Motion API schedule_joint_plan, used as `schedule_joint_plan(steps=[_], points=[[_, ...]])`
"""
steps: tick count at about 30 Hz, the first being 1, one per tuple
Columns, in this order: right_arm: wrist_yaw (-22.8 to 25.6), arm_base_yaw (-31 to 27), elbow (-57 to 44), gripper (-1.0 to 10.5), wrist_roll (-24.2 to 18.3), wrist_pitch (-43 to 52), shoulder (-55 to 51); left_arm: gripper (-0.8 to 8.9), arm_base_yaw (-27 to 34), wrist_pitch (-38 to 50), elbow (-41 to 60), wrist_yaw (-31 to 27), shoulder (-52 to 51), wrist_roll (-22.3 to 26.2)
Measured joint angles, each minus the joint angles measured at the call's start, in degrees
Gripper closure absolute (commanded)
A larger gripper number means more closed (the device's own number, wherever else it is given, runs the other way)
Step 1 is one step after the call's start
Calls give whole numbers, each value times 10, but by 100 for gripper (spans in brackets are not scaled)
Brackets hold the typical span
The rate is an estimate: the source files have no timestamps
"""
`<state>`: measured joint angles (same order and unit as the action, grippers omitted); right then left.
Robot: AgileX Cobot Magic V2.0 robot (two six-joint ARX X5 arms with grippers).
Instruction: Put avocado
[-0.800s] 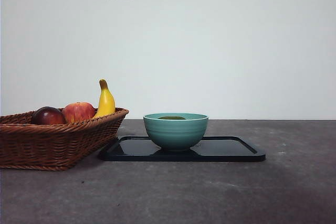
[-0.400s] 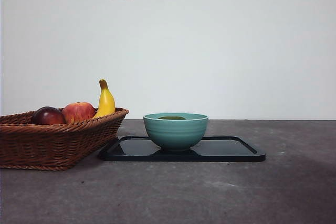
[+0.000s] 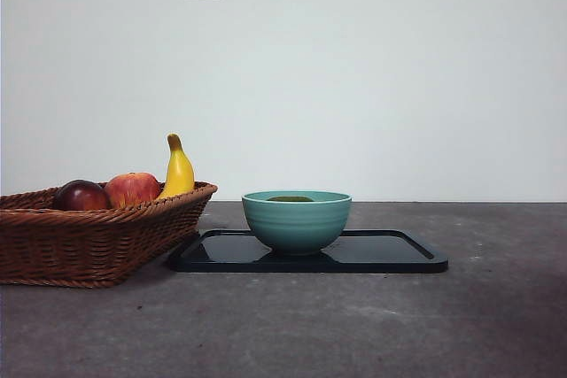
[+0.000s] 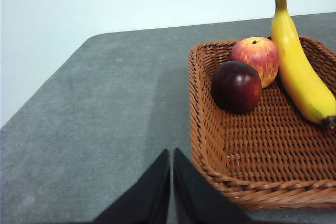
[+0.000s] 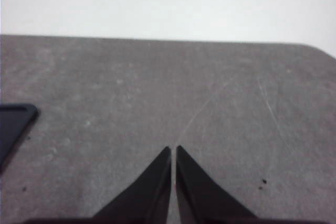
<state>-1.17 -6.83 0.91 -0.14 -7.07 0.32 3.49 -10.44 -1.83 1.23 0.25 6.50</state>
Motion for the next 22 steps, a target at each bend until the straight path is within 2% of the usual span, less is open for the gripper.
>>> schedule_joint_plan(steps=[4, 22], points=[[15, 0, 0, 940, 1, -26, 0, 804, 0, 0, 0, 0, 0, 0], [12, 0, 0, 940, 4, -24, 0, 804, 0, 0, 0, 0, 0, 0]])
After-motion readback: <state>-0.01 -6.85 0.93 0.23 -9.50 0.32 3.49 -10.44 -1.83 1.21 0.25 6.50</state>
